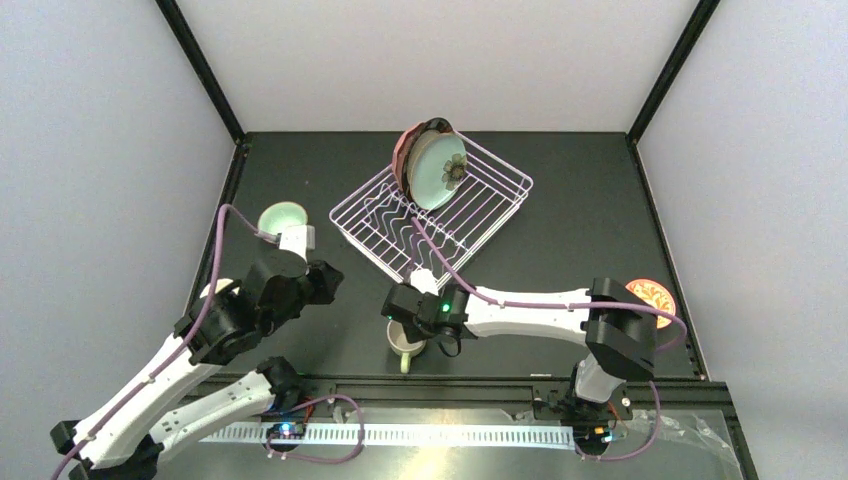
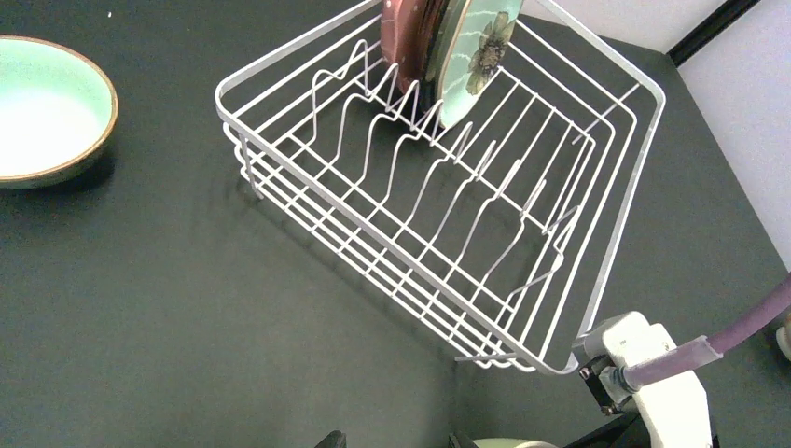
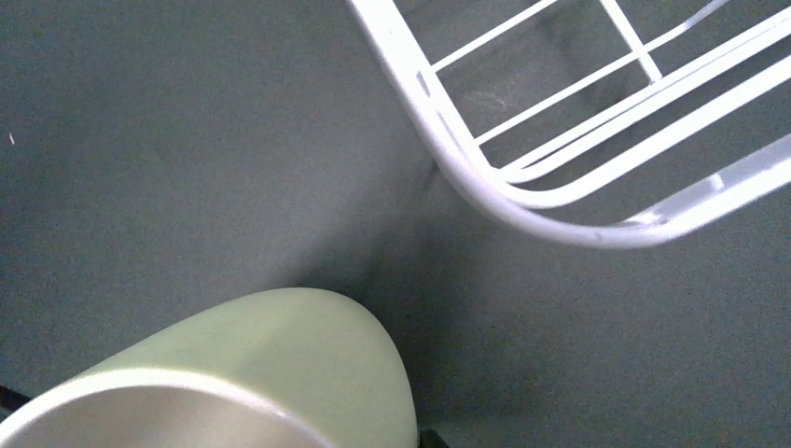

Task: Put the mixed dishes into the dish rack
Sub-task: Grab the cup at the center of the board.

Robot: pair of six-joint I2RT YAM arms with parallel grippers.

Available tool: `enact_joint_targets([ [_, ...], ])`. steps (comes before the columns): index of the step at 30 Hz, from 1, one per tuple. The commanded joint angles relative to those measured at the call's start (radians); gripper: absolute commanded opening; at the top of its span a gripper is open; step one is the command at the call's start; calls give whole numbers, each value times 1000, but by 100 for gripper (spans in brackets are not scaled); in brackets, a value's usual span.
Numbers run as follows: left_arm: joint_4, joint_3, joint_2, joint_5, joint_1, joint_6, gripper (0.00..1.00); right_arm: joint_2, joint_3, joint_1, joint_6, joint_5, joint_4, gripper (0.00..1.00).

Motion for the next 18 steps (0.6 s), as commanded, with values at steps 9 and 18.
enact_joint_targets([
  [9,-60,15,-50,15,2,-17,61,-18,46,72,86,65,-124,0],
  [18,-26,38,-87,47,2,-87,62,-106,156,128,118,98,-214,0],
])
